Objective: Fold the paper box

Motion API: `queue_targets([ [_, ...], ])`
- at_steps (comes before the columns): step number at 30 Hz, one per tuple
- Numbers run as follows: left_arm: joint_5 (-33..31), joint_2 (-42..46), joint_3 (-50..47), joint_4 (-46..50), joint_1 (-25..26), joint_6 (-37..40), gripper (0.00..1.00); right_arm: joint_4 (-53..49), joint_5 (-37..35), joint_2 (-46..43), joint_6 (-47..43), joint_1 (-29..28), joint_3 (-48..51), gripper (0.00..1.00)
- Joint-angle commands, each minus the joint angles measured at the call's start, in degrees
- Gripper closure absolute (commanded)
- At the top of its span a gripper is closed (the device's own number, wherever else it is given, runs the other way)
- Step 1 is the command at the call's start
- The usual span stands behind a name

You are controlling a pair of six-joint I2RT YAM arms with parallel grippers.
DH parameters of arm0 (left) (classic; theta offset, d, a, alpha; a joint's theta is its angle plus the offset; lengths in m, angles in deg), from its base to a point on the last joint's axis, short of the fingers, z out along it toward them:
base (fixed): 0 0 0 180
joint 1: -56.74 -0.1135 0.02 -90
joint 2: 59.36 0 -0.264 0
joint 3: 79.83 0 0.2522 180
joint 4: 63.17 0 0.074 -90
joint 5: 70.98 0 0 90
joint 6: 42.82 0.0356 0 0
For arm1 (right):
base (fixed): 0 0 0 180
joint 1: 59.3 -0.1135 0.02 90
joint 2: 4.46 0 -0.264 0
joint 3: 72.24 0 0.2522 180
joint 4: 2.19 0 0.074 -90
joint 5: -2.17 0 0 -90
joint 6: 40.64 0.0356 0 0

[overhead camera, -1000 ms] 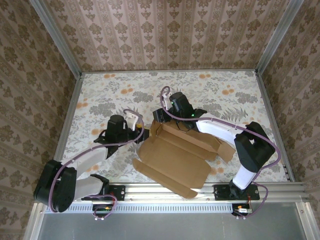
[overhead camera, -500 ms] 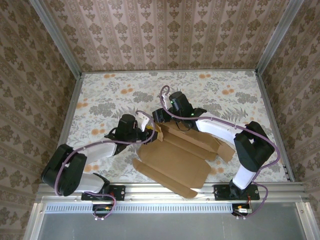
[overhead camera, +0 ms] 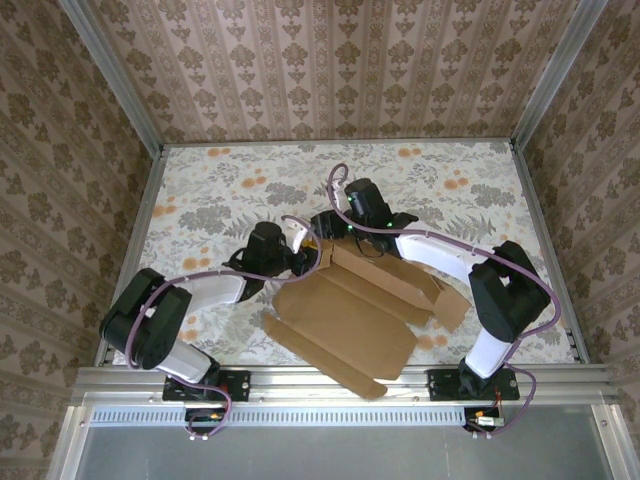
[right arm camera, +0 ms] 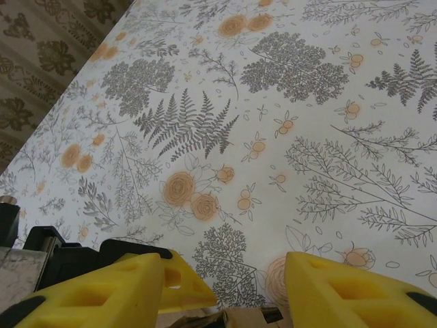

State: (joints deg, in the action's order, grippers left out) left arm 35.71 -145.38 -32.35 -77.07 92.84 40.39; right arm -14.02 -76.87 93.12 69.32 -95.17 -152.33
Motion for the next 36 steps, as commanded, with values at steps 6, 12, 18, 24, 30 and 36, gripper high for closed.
queue_targets([
  [6, -10.5, -2.6, 3.7, -1.8, 4.0, 3.9, 0.73, -4.4, 5.1, 1.6, 1.9, -0.7, 2.0, 0.52],
  [12, -17.8, -3.3, 3.2, -2.4, 6.1, 5.8, 0.8, -4.8, 4.8, 0.4, 2.8, -0.5, 2.3, 0.54],
  [18, -24.5, -2.9, 2.1, -4.0, 7.7, 7.5, 0.84, -5.0, 4.9, 0.0, 3.3, -0.4, 2.6, 0.56],
  [24, -28.4, -3.3, 1.1, -6.6, 8.5, 8.4, 0.87, -5.8, 5.5, -0.3, 4.7, -0.4, 2.2, 0.56],
  [30, -28.9, -4.3, 0.1, -9.3, 8.7, 6.8, 0.85, -7.4, 4.7, -1.4, 6.1, -0.3, 1.5, 0.56],
  [36, -29.3, -1.8, -2.2, -10.3, 8.4, 5.2, 0.84, -11.2, 8.9, -5.0, 10.0, 2.4, -2.1, 0.5],
])
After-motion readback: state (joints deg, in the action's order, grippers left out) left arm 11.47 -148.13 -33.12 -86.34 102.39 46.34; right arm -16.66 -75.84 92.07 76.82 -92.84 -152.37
